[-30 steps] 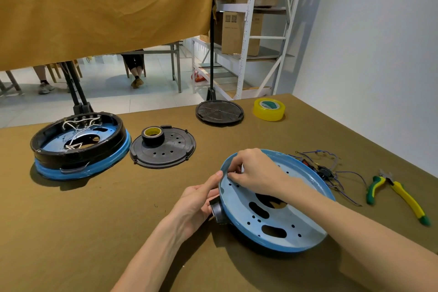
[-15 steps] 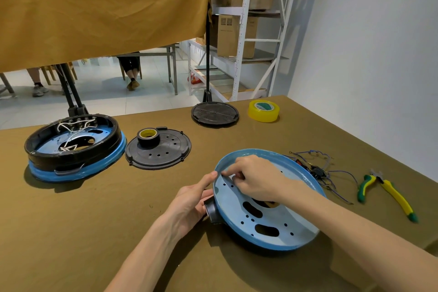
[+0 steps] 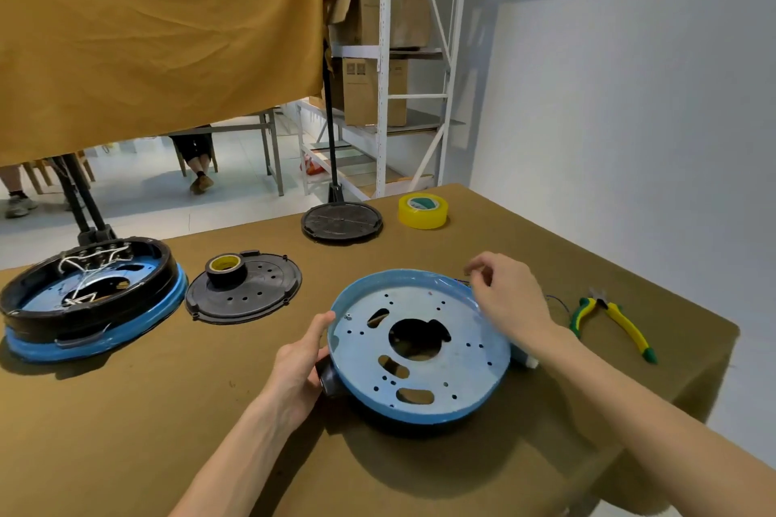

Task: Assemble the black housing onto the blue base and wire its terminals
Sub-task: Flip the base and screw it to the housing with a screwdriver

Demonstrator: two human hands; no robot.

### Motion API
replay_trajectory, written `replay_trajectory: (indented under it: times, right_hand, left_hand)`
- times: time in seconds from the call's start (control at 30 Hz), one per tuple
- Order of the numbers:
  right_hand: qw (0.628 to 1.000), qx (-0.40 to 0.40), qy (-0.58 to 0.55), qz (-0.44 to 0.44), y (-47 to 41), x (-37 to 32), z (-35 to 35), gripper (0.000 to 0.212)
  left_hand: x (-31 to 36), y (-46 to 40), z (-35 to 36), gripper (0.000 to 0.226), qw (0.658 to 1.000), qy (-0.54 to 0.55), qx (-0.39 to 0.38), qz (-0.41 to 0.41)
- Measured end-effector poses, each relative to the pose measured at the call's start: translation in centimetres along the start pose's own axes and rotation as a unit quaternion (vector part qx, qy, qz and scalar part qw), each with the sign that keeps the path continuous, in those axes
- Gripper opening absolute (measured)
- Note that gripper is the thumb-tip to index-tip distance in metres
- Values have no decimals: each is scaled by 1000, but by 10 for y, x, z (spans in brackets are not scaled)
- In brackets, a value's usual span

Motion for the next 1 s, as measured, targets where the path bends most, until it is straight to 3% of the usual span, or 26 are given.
replay_trajectory:
  times: [0.1,0.17,0.27,0.33,0.4,0.53,0.67,0.8,0.93,1.0]
  right_hand:
    - [994,-34,55,93,7,35,1,21]
    - [978,-119,108,135,12,50,11,19]
    - [935,-276,166,149,23,57,31,19]
    - [918,-311,204,139,26,54,35,12]
    - [924,-287,218,131,23,50,29,7]
    - [970,-162,144,110,15,38,-1,14]
    - [996,-48,-50,64,11,19,-26,21]
    - [973,0,-229,30,4,-8,-26,30]
    - [897,-1,-441,22,-12,-37,-3,27]
    - [880,7,-475,15,-22,-52,7,20]
  left_hand:
    - [0,1,-8,50,1000,-4,29,4]
    - [4,3,-15,50,1000,-10,14,1]
    - [10,7,-26,60,999,-27,-37,-17]
    - [12,8,-31,67,997,-35,-56,-26]
    - [12,9,-31,65,997,-41,-62,-22]
    - [9,7,-29,58,999,-35,-41,4]
    - [8,0,-29,56,1000,-22,-19,7]
    - [11,-10,-27,63,1000,-19,-23,-5]
    - [14,-20,-31,76,999,-32,-32,-14]
    - [13,-23,-35,76,998,-34,-46,-19]
Point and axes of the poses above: each hand's wrist, its own y-axis away from the middle knuckle, its own z-axis out of the palm, x = y × z, the point moved 5 cm from there along -y, towards the middle knuckle, and after that the axes turned 9 degrees about -x, right-handed, at the moved point
